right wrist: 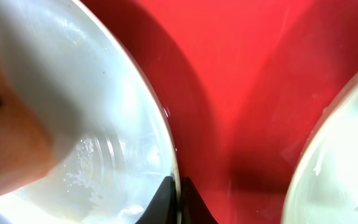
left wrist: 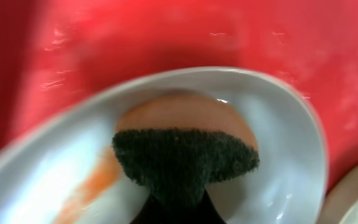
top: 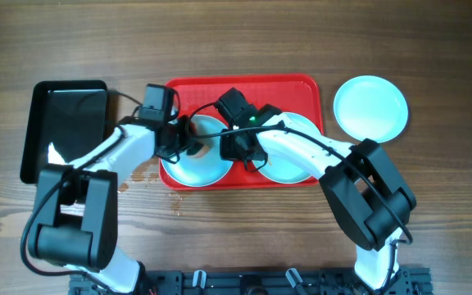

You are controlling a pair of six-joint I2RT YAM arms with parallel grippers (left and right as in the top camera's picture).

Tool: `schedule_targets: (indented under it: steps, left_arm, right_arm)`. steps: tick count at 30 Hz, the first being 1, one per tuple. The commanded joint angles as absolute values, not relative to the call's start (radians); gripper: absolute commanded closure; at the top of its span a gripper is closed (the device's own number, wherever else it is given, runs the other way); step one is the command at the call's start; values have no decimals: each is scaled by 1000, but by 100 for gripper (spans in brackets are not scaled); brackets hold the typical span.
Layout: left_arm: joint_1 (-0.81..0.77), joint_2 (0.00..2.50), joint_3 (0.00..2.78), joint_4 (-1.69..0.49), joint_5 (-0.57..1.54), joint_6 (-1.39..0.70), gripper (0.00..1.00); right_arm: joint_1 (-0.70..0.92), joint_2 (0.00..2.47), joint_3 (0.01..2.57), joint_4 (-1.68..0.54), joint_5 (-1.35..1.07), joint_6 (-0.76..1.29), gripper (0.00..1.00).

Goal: Clean dirty plates on tray and stack at the side

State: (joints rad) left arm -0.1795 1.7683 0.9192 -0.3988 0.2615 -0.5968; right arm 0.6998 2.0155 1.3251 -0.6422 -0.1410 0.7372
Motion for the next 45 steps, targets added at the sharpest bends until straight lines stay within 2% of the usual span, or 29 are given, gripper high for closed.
schedule_targets:
  steps: [1, 9, 16, 24, 30, 38, 45]
  left_arm:
    - [-119, 1827, 861, -505, 162, -617, 96]
    - [-113, 1827, 861, -609, 180, -618, 96]
    - [-167, 1827, 861, -663, 345, -618, 96]
    - [-288, 1827, 861, -562, 372, -668, 96]
    - [-302, 1827, 860, -504, 224, -719, 96]
    - [-258, 1827, 860, -602, 23, -710, 96]
    - [-257, 1827, 850, -651, -125, -609, 96]
  right_arm:
    - [714, 2005, 1333, -644, -119, 733, 96]
    - [714, 2005, 1333, -641, -119, 733, 96]
    - [713, 2005, 1333, -641, -119, 736, 96]
    - [713, 2005, 1333, -642, -119, 736, 96]
    - [714, 2005, 1333, -646, -119, 733, 96]
    - [713, 2005, 1333, -647, -118, 732, 96]
    - [713, 2005, 1333, -649, -119, 721, 96]
